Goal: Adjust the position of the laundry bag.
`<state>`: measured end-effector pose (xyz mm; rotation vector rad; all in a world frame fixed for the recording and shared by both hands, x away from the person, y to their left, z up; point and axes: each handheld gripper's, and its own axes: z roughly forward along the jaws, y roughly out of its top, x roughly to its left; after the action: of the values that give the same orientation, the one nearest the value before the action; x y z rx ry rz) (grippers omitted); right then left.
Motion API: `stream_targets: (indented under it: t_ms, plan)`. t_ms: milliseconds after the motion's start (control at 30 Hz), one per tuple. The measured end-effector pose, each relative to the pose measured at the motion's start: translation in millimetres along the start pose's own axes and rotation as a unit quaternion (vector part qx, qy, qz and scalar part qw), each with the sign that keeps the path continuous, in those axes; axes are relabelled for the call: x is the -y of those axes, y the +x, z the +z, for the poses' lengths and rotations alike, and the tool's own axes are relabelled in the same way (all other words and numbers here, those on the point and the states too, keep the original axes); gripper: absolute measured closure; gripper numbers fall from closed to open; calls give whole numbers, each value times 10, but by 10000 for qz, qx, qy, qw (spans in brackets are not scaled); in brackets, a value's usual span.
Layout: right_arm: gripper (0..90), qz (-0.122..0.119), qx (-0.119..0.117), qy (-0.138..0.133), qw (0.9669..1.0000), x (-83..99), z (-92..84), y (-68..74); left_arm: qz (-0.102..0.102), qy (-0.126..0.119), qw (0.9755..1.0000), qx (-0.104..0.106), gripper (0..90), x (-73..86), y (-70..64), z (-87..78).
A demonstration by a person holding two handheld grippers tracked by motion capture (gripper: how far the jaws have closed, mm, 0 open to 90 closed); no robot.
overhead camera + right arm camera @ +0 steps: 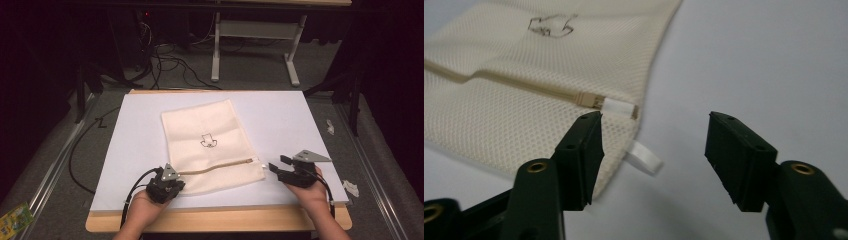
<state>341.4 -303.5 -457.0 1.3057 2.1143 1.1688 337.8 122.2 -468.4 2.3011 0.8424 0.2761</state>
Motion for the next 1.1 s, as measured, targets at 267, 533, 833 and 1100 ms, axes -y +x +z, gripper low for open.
stream_targets:
  t_ms: [267,533,833,1100]
  plan:
    - [535,-275,2,627,9977,-38,469,199,28,-10,10000,-11,856,2,-4,1]
    - [875,-601,35,806,9949,-33,418,273,18,-30,10000,-49,854,0,-13,5]
    - [877,-552,55,927,9942,213,-59,189,297,-109,9995,43,850,-135,-232,135]
    - [813,-498,52,912,9946,359,-295,225,405,-62,9989,215,832,-146,-302,122]
